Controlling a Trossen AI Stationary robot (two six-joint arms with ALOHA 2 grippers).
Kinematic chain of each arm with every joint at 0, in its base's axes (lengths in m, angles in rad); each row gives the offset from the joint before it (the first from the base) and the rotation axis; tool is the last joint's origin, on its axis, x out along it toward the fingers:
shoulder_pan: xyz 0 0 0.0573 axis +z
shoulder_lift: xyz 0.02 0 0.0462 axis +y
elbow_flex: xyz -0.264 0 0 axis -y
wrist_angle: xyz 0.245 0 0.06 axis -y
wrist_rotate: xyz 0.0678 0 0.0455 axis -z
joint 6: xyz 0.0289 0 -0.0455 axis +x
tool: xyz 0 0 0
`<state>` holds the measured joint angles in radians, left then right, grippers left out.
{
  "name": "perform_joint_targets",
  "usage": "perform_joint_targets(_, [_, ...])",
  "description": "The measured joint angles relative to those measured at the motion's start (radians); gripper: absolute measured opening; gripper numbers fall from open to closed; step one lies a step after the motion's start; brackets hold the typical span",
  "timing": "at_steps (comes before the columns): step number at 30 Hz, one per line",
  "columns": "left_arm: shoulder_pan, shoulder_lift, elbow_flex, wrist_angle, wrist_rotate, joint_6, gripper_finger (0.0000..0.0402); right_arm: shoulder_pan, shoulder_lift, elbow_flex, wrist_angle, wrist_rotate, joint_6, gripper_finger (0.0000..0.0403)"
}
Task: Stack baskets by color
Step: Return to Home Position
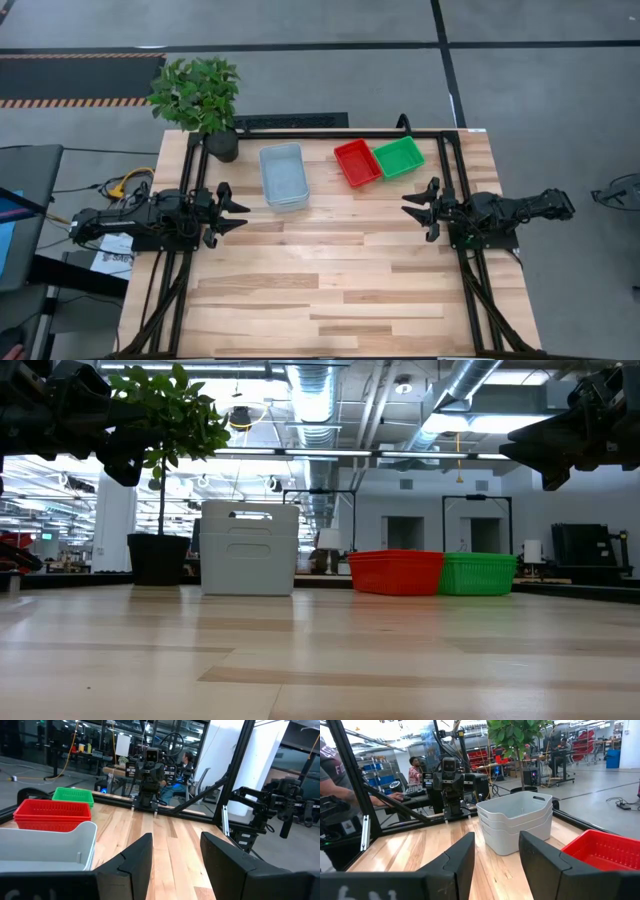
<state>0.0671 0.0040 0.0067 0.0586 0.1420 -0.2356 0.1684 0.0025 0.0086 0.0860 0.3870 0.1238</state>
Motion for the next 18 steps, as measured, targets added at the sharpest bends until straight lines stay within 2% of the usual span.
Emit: perform_joint_targets(18, [0.000,0.000,0.000,0.000,0.000,0.000,0.0155,0.000,0.000,0.000,0.000,0.000,0.000,0.0177])
